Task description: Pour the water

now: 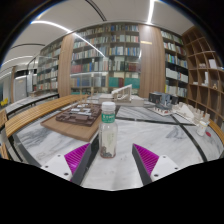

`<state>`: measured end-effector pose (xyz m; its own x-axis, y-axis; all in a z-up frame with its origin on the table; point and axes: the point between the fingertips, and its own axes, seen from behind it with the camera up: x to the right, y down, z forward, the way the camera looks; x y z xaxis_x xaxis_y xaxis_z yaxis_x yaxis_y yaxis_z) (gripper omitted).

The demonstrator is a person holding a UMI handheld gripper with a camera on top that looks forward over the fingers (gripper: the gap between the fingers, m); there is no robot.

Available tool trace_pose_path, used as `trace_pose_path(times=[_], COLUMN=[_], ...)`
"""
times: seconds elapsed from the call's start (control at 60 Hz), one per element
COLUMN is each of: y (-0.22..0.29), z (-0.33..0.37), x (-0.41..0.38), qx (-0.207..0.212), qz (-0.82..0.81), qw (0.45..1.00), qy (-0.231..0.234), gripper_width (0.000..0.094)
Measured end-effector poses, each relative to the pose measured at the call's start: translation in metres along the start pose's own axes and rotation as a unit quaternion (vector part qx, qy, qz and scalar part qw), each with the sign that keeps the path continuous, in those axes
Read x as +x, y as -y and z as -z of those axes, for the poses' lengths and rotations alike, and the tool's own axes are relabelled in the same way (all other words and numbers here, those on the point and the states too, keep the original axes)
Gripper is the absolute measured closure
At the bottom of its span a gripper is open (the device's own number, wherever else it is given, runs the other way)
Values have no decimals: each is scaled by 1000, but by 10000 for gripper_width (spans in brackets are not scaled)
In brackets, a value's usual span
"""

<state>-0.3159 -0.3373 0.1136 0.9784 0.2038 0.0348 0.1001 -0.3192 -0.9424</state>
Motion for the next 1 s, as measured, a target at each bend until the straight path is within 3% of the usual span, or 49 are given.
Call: trace_pose_path(times=[0.283,0.35,0.417,0.65,0.783,1.0], y=[5,-1,1,7,40,158], z=[-125,-136,-143,-138,-123,-80], x=[-15,-19,-15,-21,-22,24], qx=[29,24,33,36,53,115], qz=[3,-1,-5,-27,-47,-170], qw=[1000,1000,999,997,993,962], qy=[-4,9,3,56,95,178], gripper_width=[201,259,401,523,538,539])
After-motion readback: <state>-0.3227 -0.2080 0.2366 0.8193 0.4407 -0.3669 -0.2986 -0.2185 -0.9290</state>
